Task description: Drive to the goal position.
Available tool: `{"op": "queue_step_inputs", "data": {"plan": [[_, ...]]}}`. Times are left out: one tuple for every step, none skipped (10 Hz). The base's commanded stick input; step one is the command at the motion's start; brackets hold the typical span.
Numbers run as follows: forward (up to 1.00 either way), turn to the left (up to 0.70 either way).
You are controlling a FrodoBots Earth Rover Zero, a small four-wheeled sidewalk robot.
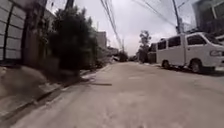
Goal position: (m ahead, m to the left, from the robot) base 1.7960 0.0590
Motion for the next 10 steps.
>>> {"op": "queue_step_inputs", "data": {"plan": [[1.00, 0.00], [1.00, 0.00], [1.00, 0.00], [1.00, 0.00], [1.00, 0.00], [1.00, 0.00], [1.00, 0.00], [1.00, 0.00], [1.00, 0.00], [1.00, -0.02]]}}
